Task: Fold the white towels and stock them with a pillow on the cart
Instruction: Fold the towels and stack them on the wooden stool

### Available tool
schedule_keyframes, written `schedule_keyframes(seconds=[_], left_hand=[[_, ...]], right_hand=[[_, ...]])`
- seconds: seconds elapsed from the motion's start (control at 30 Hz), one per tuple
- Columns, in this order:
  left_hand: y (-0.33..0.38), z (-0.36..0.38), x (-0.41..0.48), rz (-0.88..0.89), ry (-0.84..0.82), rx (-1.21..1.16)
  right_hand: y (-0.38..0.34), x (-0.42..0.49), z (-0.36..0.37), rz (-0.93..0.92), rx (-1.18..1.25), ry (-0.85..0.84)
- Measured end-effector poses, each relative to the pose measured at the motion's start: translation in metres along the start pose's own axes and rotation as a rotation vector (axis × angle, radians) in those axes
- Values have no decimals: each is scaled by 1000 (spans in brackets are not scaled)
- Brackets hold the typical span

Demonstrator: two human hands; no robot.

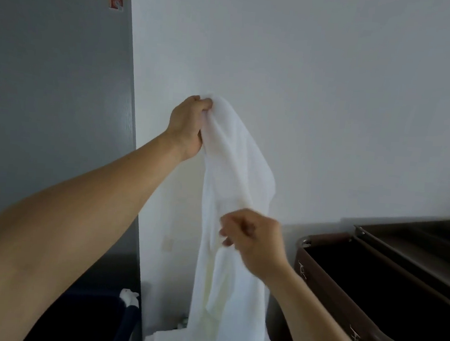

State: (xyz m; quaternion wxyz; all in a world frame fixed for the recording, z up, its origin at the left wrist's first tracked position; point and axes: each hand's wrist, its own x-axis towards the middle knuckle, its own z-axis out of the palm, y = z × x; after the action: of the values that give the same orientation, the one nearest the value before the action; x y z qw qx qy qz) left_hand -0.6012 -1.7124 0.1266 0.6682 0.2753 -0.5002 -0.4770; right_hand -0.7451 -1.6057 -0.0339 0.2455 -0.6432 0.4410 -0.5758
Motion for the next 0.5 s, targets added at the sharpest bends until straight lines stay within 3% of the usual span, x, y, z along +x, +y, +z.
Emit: schedule_keyframes(seconds=[0.07, 0.13, 0.27, 0.37, 0.5], left_hand=[[-10, -10, -8, -59, -58, -102], [-19, -17, -15, -102, -106, -197], [-33, -28, -24, -170, -167, -197], [-44, -36, -29, -171, -90, -74], [-60, -55, -26, -143, 107, 69]], right_hand=[[-1, 10, -17, -90, 12, 293], [10, 24, -34, -78, -187, 413], [49, 35, -50, 95, -443, 98], [64, 23, -44, 201, -421, -141], [85, -3, -36, 75, -458, -239]])
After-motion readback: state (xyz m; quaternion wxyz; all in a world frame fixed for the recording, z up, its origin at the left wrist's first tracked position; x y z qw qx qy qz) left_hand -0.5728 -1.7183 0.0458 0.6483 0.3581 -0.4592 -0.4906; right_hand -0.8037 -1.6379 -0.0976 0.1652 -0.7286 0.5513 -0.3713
